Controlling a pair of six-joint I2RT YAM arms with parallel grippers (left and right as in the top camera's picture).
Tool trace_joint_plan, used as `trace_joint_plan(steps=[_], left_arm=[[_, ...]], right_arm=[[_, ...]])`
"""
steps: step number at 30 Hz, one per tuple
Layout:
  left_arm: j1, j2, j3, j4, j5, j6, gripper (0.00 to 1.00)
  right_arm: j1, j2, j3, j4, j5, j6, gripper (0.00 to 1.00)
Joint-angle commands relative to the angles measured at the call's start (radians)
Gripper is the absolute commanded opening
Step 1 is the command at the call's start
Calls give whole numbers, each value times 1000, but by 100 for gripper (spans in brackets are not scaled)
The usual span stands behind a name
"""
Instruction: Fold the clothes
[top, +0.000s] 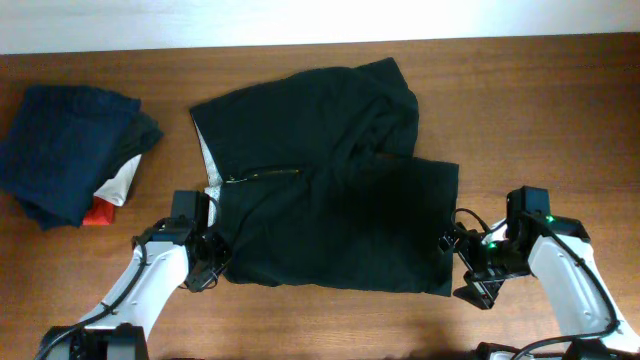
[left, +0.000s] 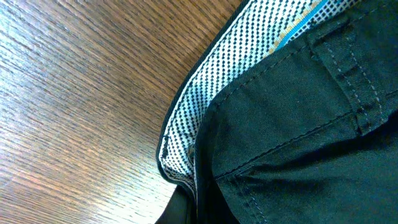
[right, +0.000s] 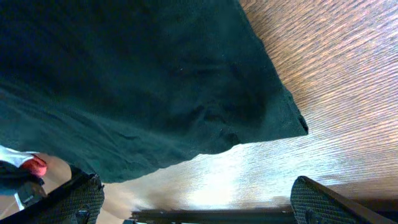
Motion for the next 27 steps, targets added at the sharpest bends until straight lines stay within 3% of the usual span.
trace_joint_plan(steps=[1, 6, 12, 21, 27], left_arm=[[5, 7, 20, -44, -55, 91, 0], [5, 5, 78, -112, -56, 97, 0], [5, -1, 113, -137, -54, 97, 0], [5, -2, 113, -178, -53, 97, 0], [5, -2, 113, -190, -53, 97, 0]], right_arm=[[-3, -9, -43, 15, 22, 40, 97], [-3, -9, -106, 104, 151, 131, 94], [-3, -8, -141, 143, 167, 150, 85], [-3, -8, -281, 304, 147, 203, 66], [-3, -8, -285, 351, 148, 203, 42]])
